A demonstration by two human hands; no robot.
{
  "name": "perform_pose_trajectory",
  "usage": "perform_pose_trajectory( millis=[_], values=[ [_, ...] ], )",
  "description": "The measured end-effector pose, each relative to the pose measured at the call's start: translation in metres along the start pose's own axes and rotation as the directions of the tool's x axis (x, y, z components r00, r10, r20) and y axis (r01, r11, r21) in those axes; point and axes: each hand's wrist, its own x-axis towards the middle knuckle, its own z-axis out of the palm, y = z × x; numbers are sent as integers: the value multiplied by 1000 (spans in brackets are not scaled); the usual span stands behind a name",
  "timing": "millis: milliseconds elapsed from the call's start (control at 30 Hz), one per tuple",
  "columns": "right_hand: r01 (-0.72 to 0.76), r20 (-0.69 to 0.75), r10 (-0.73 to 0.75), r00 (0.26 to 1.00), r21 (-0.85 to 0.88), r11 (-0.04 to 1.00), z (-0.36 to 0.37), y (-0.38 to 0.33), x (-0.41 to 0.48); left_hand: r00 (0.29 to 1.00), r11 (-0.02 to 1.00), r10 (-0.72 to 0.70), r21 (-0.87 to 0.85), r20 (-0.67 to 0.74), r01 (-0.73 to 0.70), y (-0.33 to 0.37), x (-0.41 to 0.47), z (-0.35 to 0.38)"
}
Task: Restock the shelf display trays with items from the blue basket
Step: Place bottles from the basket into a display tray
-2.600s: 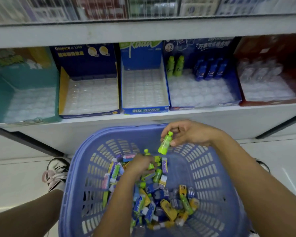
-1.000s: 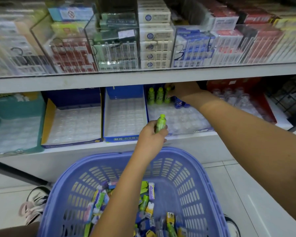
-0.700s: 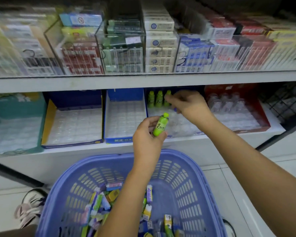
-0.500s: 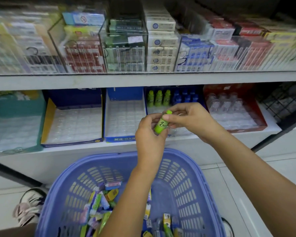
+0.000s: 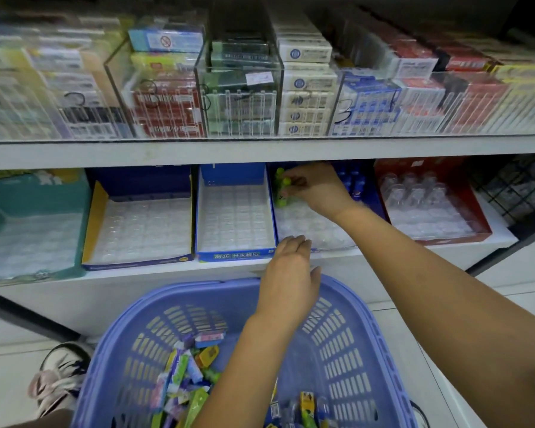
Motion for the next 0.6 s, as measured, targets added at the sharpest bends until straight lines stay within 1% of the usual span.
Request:
perform_pose_trajectory(
  millis=[67, 167, 300, 367, 400, 467, 500, 533, 567, 600],
  values=[
    [-10, 27, 11, 1000, -29, 1000, 1, 1, 4, 1000, 1000, 9, 3, 2, -9, -2, 1, 0],
    [9, 83, 3, 997, -139, 990, 2, -1, 7, 1000, 1000, 20, 5, -3, -20, -3, 2, 1],
    [-23, 94, 42, 995, -187, 982, 3, -7, 7, 999, 999, 36, -2, 12, -36, -4, 1, -1],
    [-23, 119, 54, 991, -247, 969, 0, -13, 4, 999, 997, 48, -61, -2, -48, -5, -3, -5],
    [-18, 122, 52, 991, -260, 966, -1, -15, 2, 998, 993, 49, -108, -43, -54, -6, -7, -8],
    [-37, 72, 55, 996, -230, 973, -1, -18, -6, 982, 973, 35, -219, -186, -76, -10, -19, -12],
    [-51, 1, 52, 999, -202, 978, 0, -19, -15, 972, 966, 10, -250, -235, -71, -14, -25, -12],
    [-56, -82, 43, 996, -166, 984, 0, -19, -26, 970, 966, -22, -254, -243, -41, -21, -31, -10],
    [-56, -131, 41, 990, -114, 992, 2, -19, -41, 977, 970, -61, -241, -202, 11, -31, -35, -6],
    [-55, -119, 45, 992, -79, 995, 4, -17, -57, 987, 973, -106, -215, -121, 78, -41, -40, -1]
  ],
)
